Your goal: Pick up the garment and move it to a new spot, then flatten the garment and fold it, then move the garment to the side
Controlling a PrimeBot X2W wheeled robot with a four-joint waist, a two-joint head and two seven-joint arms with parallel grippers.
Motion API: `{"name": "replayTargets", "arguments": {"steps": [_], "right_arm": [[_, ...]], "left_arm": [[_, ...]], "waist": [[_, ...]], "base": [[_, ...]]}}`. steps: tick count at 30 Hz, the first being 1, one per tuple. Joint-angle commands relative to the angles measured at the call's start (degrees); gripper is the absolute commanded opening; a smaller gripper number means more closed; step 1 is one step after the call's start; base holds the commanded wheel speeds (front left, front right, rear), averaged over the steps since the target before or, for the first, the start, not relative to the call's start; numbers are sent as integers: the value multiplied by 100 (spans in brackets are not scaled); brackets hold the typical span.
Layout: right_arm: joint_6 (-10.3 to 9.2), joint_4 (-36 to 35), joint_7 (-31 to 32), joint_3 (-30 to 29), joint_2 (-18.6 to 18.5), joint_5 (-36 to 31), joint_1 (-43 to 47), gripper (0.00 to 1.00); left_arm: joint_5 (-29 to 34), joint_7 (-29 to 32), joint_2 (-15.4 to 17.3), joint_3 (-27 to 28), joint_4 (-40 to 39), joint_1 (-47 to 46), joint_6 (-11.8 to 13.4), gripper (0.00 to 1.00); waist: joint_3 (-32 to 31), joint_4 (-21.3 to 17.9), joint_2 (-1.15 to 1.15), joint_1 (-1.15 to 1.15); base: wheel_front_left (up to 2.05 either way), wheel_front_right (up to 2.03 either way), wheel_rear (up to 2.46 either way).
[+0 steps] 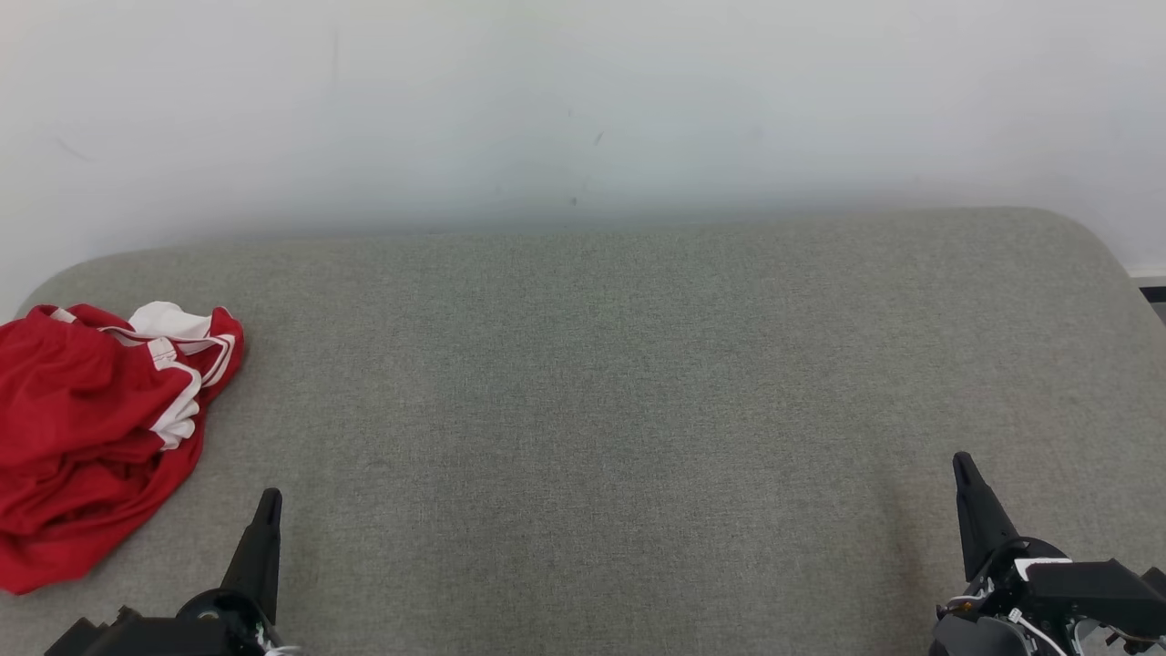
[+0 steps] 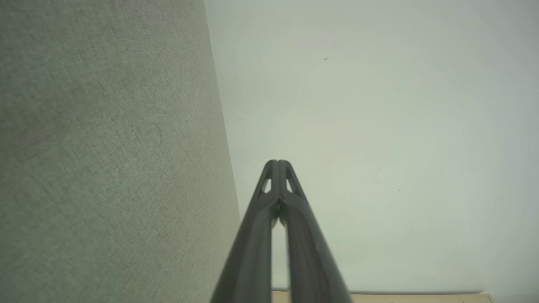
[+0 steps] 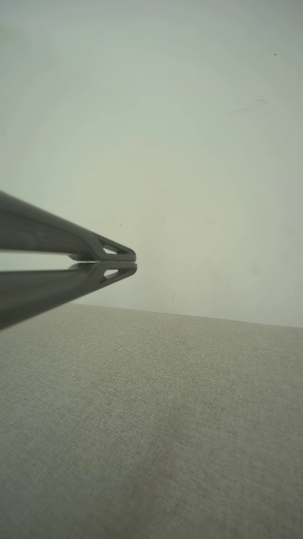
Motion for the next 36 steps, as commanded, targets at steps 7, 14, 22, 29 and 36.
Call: {"name": "replayTargets", "arguments": {"steps": [7, 14, 22, 29, 36], "right_arm": [[-13, -11, 13, -6, 11, 8, 45, 0], [-13, -11, 13, -6, 11, 8, 45, 0], [-13, -11, 13, -6, 11, 8, 45, 0], [-13, -11, 12, -5, 11, 8, 46, 0], [-13, -11, 12, -5, 11, 8, 46, 0]], "left_arm": [[-25, 14, 32, 19, -18, -58, 0, 0], [-25, 14, 32, 19, -18, -58, 0, 0], [-25, 14, 32, 19, -19, -58, 0, 0], [-25, 14, 32, 19, -19, -58, 0, 0], [-25, 14, 32, 19, -19, -58, 0, 0]], "waist": [[0, 0, 0, 0], [0, 0, 0, 0], [0, 0, 0, 0], [0, 0, 0, 0], [0, 0, 0, 0]], "base": [[0, 0, 0], [0, 0, 0], [0, 0, 0], [0, 0, 0], [0, 0, 0]]}}
